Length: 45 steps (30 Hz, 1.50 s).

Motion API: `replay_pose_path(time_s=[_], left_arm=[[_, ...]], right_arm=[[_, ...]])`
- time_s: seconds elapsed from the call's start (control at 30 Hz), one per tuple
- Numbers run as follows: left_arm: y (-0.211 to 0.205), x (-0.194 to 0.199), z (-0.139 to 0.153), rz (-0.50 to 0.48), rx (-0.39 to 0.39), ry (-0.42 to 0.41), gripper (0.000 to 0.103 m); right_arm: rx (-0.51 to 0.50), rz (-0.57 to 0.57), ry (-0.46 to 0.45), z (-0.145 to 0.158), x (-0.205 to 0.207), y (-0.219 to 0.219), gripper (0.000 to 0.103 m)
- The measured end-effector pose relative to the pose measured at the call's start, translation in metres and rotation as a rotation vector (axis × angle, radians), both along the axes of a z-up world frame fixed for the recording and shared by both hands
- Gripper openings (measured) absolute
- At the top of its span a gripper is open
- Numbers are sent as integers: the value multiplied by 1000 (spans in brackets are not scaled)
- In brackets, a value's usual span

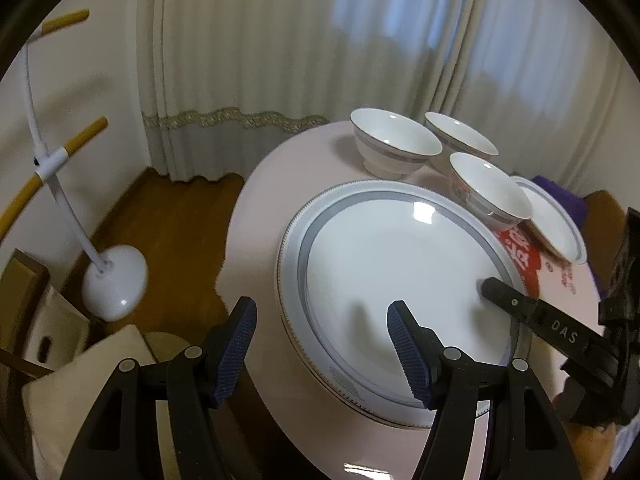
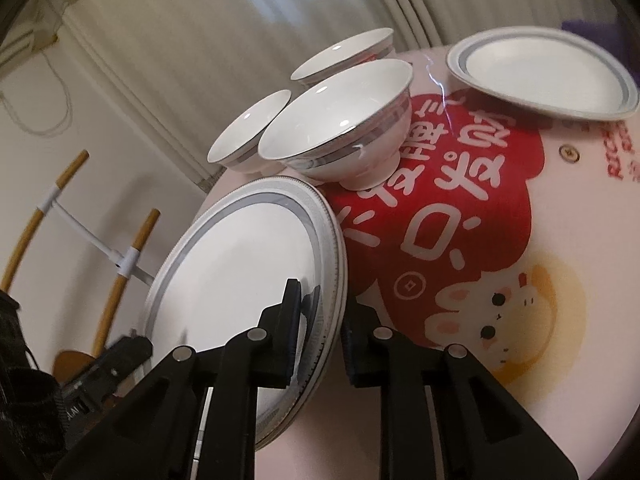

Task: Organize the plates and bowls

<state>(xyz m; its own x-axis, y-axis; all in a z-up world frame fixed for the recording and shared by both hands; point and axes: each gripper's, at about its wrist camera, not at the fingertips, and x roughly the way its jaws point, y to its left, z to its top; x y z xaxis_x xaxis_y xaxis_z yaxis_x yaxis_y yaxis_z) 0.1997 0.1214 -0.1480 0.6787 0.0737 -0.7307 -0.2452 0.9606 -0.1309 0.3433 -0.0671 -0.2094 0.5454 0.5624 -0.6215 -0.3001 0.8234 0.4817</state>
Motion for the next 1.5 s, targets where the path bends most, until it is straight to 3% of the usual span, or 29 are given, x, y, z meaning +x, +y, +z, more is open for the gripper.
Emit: replay_pose_path(time_s=[0.2, 0.27, 0.3, 0.37, 0.53, 0.7, 0.8, 1.0, 1.17, 1.33, 1.5], left_arm=[[-26, -15, 19, 18, 135, -51, 64], [-38, -20, 29, 8, 148, -77, 65], [-47, -23, 35, -8, 135, -88, 66], [-61, -25, 42, -34, 117, -96, 66], [-113, -16, 60, -151, 23, -109, 66], [-172, 18, 68, -203, -50, -80, 66], [-201, 45, 66, -198, -53, -67, 66], [-246, 113, 35, -159, -90, 59, 65], [-265, 156, 13, -132, -41, 114, 64], [-267, 186, -7, -68, -32, 147, 65], [-274, 195, -7, -60, -14, 149, 66]], right_arm=[[-23, -15, -41, 15, -18, -16, 24], [-16, -18, -51, 22, -25, -22, 26], [-11, -19, -58, 28, -31, -30, 27], [-4, -19, -68, 36, -38, -41, 40], [-20, -71, -108, 64, -52, -90, 42], [-65, -201, -133, 81, -45, -151, 46], [-85, -264, -128, 81, -25, -190, 46], [-62, -310, -73, 63, 24, -240, 46], [-52, -310, -54, 48, 75, -269, 46], [-59, -303, -46, 33, 116, -274, 46], [-29, -267, -5, 16, 140, -273, 46]])
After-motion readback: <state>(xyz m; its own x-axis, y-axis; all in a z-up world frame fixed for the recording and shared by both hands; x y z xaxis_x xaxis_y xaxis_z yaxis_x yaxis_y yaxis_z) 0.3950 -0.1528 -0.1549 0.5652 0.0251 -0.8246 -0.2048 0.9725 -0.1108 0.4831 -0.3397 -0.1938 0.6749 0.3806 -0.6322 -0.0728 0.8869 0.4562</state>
